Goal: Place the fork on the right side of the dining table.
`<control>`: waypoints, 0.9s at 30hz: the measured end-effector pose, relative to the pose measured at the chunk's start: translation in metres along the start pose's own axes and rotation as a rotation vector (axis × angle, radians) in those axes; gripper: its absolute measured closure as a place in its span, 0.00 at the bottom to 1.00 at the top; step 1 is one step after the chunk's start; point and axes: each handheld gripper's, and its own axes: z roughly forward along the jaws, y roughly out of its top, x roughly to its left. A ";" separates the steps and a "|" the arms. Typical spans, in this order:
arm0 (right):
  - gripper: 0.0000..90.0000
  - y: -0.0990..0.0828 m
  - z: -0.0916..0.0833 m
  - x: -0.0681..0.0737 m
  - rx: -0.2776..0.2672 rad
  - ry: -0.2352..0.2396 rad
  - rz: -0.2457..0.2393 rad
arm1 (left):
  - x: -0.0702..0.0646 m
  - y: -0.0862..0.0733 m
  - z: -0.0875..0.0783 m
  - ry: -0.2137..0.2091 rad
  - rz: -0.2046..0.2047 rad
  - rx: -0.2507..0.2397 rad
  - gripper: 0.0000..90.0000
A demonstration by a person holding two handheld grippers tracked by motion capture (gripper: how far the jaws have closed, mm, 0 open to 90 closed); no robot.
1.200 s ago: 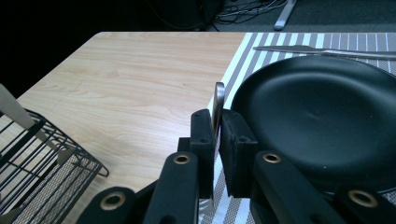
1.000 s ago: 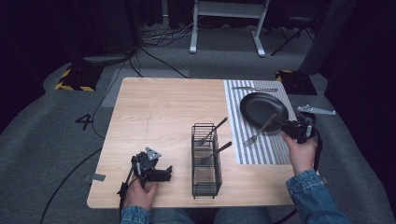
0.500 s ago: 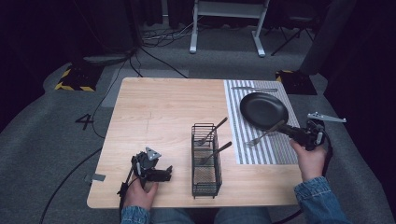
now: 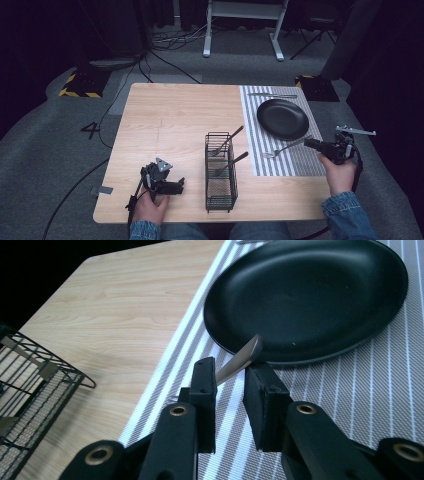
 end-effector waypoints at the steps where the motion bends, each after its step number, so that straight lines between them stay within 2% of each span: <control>1: 0.83 -0.001 0.000 -0.002 0.004 -0.003 0.003 | 0.000 0.000 0.000 0.000 0.000 0.000 0.00; 15: 0.83 -0.008 0.008 -0.027 0.057 -0.033 0.036 | 0.000 0.000 0.000 0.000 0.000 0.000 0.00; 19: 0.83 -0.007 0.013 -0.033 0.079 -0.054 0.038 | 0.000 0.000 0.000 0.002 0.002 0.001 0.00; 27: 0.83 -0.010 0.016 -0.039 0.107 -0.079 0.043 | 0.000 0.000 0.000 0.002 0.001 0.000 0.00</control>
